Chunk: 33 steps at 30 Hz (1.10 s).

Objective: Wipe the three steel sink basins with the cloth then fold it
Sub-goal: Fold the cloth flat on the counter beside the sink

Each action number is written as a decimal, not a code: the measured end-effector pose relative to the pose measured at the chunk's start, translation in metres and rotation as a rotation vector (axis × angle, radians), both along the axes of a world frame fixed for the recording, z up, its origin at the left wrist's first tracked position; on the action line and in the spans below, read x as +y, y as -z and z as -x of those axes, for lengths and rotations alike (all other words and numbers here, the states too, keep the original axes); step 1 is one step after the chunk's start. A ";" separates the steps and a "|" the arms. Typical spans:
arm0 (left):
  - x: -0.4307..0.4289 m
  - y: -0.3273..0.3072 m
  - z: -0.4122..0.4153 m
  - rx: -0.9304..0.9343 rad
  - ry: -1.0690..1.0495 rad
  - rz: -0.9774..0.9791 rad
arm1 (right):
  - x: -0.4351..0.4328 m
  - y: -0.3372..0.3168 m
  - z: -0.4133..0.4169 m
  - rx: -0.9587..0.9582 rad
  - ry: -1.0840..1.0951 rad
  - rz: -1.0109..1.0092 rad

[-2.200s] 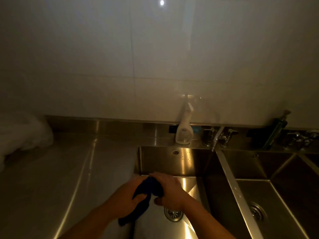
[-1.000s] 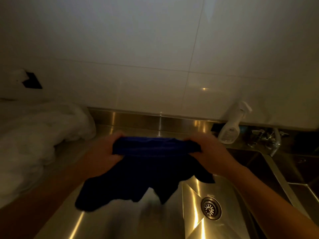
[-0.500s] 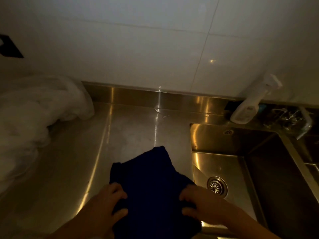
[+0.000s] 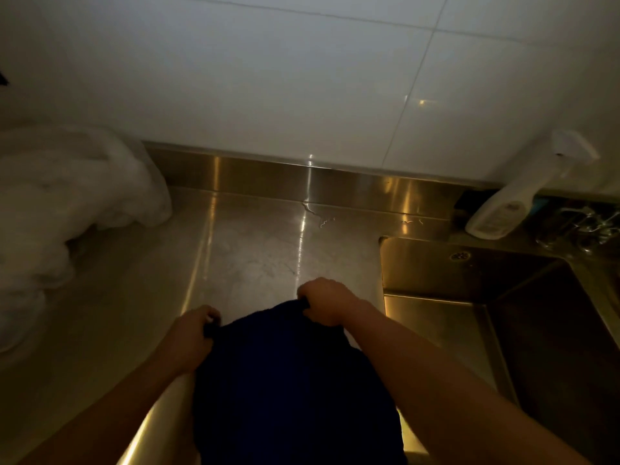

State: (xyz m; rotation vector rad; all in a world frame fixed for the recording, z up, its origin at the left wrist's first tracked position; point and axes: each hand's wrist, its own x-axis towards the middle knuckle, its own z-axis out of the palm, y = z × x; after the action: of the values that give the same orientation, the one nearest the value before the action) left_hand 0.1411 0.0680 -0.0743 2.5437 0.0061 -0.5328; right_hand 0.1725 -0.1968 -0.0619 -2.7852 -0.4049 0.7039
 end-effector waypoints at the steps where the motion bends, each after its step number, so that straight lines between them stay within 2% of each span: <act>1: 0.003 -0.006 -0.009 -0.002 0.019 -0.011 | -0.006 -0.006 -0.003 0.015 0.026 -0.020; 6: -0.018 -0.053 -0.069 -0.143 0.147 0.077 | -0.045 -0.040 -0.018 -0.029 0.195 -0.071; 10: -0.036 -0.077 -0.105 -0.229 0.209 0.128 | -0.072 -0.058 -0.027 -0.025 0.366 -0.218; 16: -0.056 -0.075 -0.109 -0.130 0.308 0.050 | -0.091 -0.065 -0.031 0.203 0.271 -0.168; 21: -0.052 -0.075 -0.104 -0.141 0.403 -0.044 | -0.102 -0.058 -0.024 0.216 0.272 -0.264; 23: -0.048 -0.080 -0.108 -0.227 0.397 -0.034 | -0.107 -0.061 -0.025 0.109 0.269 -0.264; 27: -0.043 -0.104 -0.123 -0.445 0.383 -0.028 | -0.113 -0.085 -0.035 -0.242 0.215 -0.203; 33: -0.033 -0.177 -0.130 -0.709 0.326 0.007 | -0.122 -0.173 -0.038 -0.462 0.107 -0.111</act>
State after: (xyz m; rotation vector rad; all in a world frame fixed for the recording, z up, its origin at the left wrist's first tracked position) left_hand 0.2710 0.0352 0.1023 2.5988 -0.6662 0.2784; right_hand 0.2102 -0.3189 0.1107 -2.8178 -0.3577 0.0047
